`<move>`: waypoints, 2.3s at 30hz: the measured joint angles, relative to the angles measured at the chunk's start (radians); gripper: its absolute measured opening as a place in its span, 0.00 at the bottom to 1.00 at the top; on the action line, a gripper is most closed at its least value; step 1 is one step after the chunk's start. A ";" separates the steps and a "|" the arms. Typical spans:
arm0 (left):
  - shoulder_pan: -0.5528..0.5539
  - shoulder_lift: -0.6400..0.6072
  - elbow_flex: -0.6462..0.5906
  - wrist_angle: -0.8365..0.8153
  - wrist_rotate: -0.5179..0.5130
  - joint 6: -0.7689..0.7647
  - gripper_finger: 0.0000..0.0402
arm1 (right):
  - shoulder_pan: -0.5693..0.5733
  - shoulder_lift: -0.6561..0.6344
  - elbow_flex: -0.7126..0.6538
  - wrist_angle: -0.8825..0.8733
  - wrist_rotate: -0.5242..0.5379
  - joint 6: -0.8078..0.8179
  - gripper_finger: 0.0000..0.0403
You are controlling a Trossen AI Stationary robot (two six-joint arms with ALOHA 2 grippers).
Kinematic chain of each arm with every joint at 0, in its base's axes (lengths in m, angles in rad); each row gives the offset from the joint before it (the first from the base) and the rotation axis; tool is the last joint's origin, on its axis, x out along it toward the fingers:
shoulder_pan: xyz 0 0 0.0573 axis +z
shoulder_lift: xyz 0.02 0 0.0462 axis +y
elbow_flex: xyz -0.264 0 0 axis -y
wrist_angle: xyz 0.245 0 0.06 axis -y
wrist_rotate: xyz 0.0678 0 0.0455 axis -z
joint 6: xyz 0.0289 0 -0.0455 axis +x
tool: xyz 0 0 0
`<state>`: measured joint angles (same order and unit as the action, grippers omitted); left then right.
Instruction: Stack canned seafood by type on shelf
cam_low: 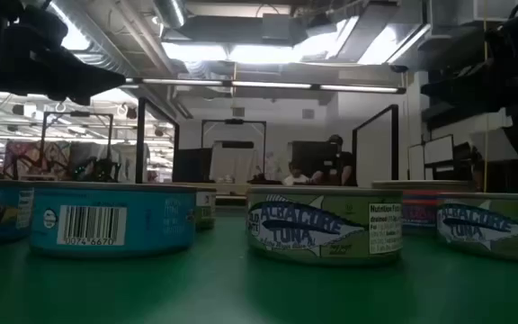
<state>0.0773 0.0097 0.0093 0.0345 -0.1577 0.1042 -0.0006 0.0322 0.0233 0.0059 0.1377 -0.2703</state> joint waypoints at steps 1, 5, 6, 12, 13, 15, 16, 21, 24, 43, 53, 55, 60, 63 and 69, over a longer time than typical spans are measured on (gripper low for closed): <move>0.000 0.000 0.000 0.000 0.000 0.000 0.02 | 0.000 0.000 0.000 0.000 0.000 0.000 0.02; 0.000 0.000 0.000 0.000 0.000 0.000 0.02 | 0.000 0.000 0.000 0.000 0.000 0.000 0.02; 0.000 0.000 0.000 0.000 0.000 0.000 0.02 | 0.000 0.000 0.000 0.000 0.000 0.000 0.02; 0.000 0.000 0.000 0.000 0.000 0.000 0.02 | 0.000 0.000 0.000 0.000 0.000 0.000 0.02; 0.000 0.000 0.000 0.000 0.000 0.000 0.02 | 0.000 0.000 0.000 0.000 0.000 0.000 0.02; 0.000 0.000 0.000 0.000 0.000 0.000 0.02 | 0.000 0.000 0.000 0.000 0.000 0.000 0.02; 0.000 0.000 0.000 0.000 0.000 0.000 0.02 | 0.000 0.000 0.000 0.000 0.000 0.000 0.02; 0.000 0.000 0.000 0.000 0.000 0.000 0.02 | 0.000 0.000 0.000 0.000 0.000 0.000 0.02; 0.000 0.000 0.000 0.000 0.000 0.000 0.02 | 0.000 0.000 0.000 0.000 0.000 0.000 0.02; 0.000 0.000 0.000 0.000 0.000 0.000 0.02 | 0.000 0.000 0.000 0.000 0.000 0.000 0.02; 0.000 0.000 0.000 0.000 0.000 0.000 0.02 | 0.000 0.000 0.000 0.000 0.000 0.000 0.02; 0.000 0.000 0.000 0.000 0.000 0.000 0.02 | 0.000 0.000 0.000 0.000 0.000 0.000 0.02; 0.000 0.000 0.000 0.000 0.000 0.000 0.02 | 0.000 0.000 0.000 0.000 0.000 0.000 0.02; 0.000 0.000 0.000 0.000 0.000 -0.002 0.02 | 0.000 0.000 0.000 0.001 0.000 0.000 0.02; 0.000 0.000 0.000 0.000 0.000 -0.053 0.02 | 0.000 0.000 0.000 0.002 0.000 0.000 0.02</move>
<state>0.0776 0.0097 0.0093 0.0345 -0.1577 0.0511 -0.0002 0.0322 0.0231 0.0078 0.1379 -0.2700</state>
